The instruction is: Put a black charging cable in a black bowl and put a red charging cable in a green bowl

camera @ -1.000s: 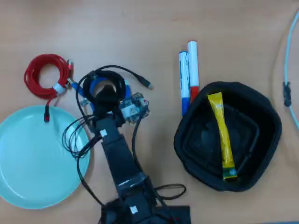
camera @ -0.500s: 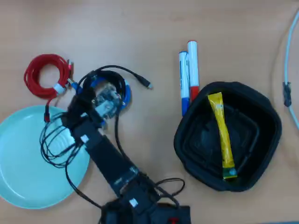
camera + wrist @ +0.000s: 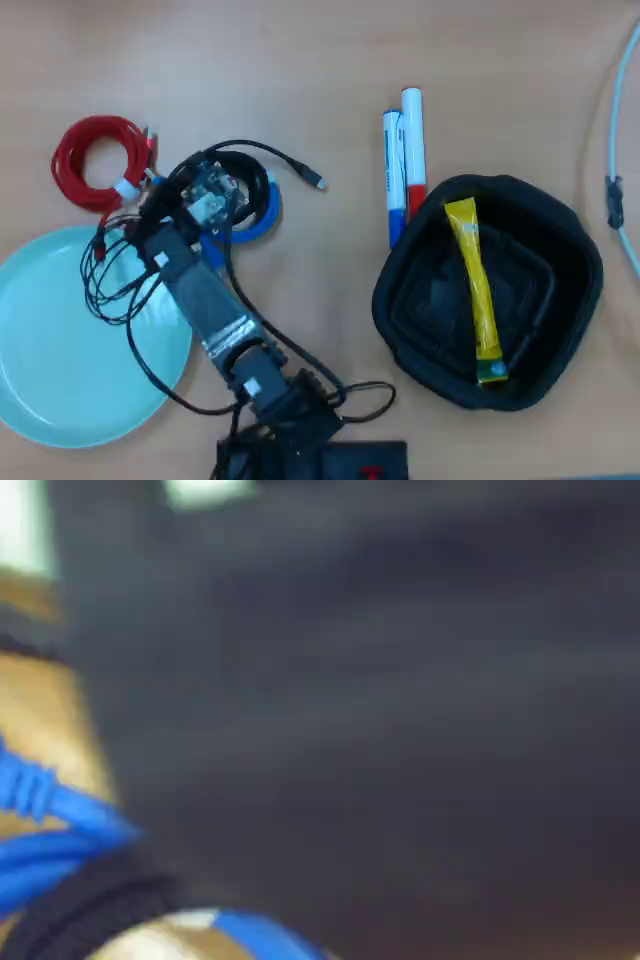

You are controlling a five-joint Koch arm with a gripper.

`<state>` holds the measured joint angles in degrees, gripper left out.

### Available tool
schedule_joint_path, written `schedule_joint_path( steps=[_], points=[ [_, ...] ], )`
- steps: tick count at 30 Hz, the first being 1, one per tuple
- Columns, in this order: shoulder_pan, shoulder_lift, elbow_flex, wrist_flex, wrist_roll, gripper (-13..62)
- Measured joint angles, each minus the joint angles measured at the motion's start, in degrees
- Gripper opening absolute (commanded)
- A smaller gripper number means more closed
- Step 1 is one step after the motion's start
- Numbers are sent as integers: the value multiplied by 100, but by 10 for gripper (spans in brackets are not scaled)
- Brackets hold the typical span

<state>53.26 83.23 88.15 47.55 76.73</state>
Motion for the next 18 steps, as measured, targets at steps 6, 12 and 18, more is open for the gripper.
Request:
schedule_joint_path(
  steps=[6,12,18],
  points=[
    [316,-97,545,-132,554,461],
    [439,-97,914,-413,562,461],
    [492,-97,967,-563,562,461]
  ],
)
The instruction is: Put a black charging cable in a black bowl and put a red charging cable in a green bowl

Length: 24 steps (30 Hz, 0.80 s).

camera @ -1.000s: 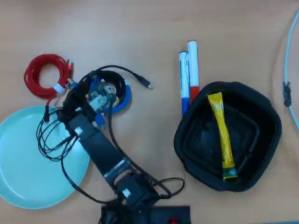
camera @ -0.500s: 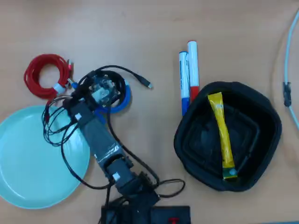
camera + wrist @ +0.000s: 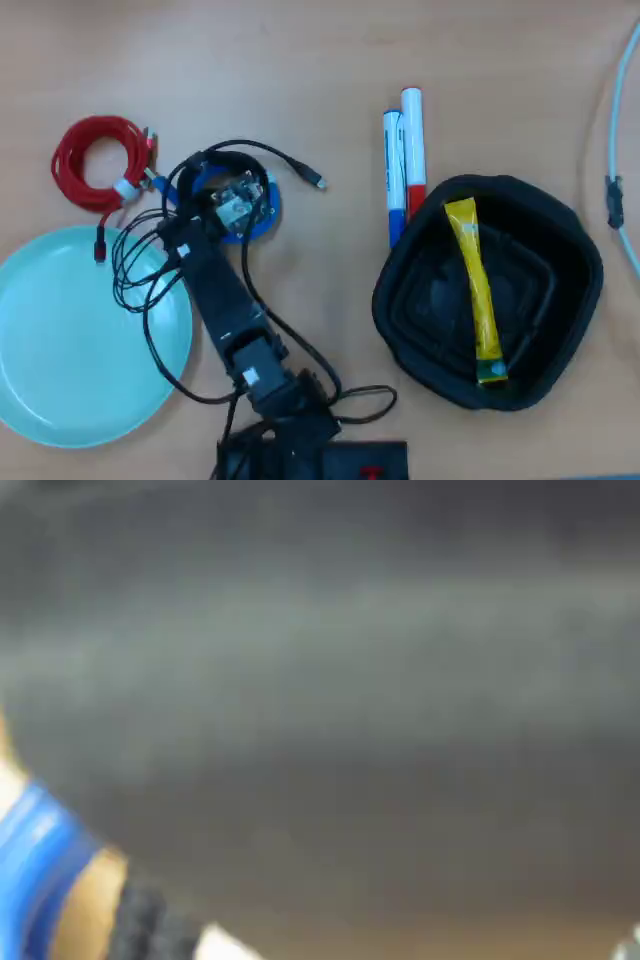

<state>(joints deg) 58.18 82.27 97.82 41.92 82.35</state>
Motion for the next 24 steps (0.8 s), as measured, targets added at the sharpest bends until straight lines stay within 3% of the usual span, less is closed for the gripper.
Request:
schedule_joint_path(
  steps=[16,19,24],
  points=[
    [18,-475,-9,-281,-598,441],
    [18,-475,0,-281,-598,353],
    [35,-483,88,-290,-615,37]
  ],
)
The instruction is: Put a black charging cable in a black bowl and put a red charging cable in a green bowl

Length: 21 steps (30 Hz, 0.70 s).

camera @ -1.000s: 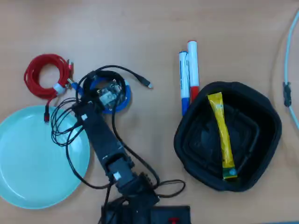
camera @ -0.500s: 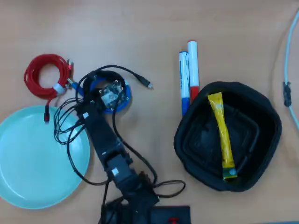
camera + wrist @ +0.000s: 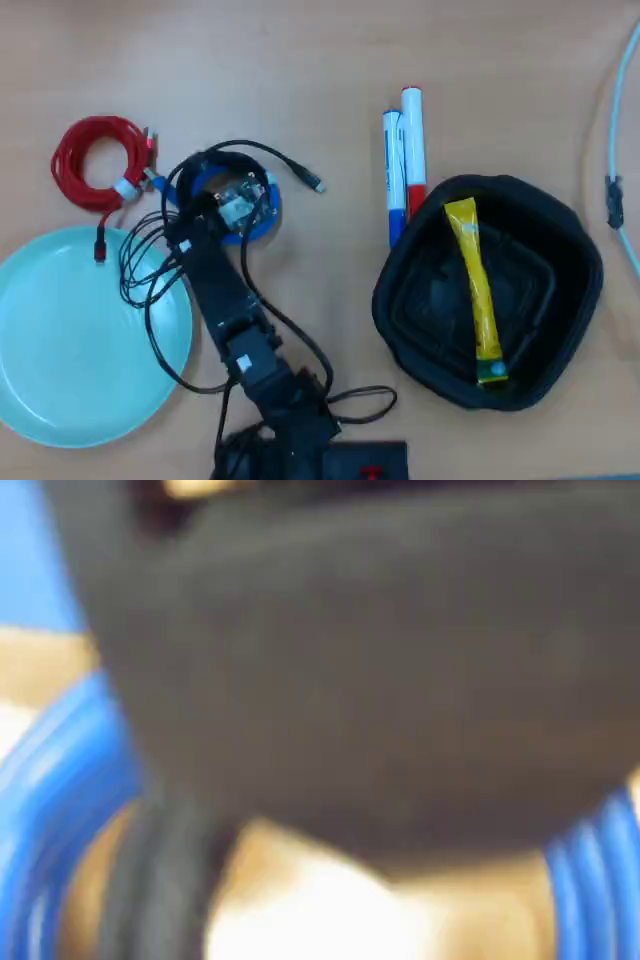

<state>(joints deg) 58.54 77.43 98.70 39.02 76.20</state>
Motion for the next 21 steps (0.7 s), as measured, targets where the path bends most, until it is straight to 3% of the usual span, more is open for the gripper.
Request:
schedule_joint_path(
  steps=[13,21],
  points=[
    [-9,123,105,-105,-26,49],
    [-70,1529,299,360,-88,45]
  ],
)
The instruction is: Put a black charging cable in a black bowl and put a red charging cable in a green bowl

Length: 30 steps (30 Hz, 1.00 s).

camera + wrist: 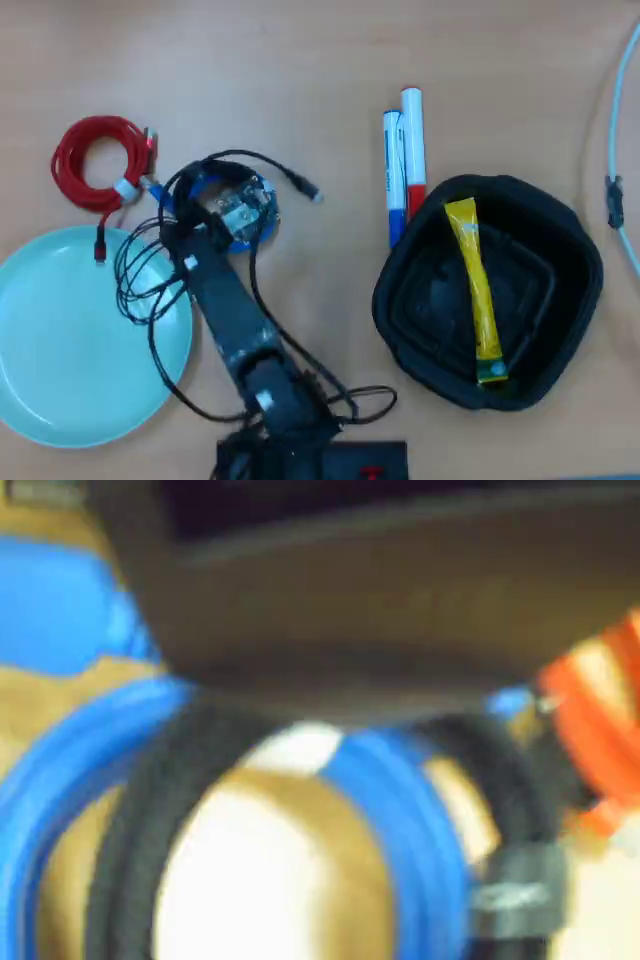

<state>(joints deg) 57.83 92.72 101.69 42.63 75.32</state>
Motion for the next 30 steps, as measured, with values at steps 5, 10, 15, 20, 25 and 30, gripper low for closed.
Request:
schedule_joint_path(
  steps=[5,10,15,20,25,30],
  points=[
    [-237,369,0,158,0,44],
    [-237,571,0,325,0,50],
    [-246,580,0,325,0,54],
    [35,580,0,316,0,60],
    [158,167,9,220,0,209],
    [202,-105,70,-79,-141,351]
  ],
)
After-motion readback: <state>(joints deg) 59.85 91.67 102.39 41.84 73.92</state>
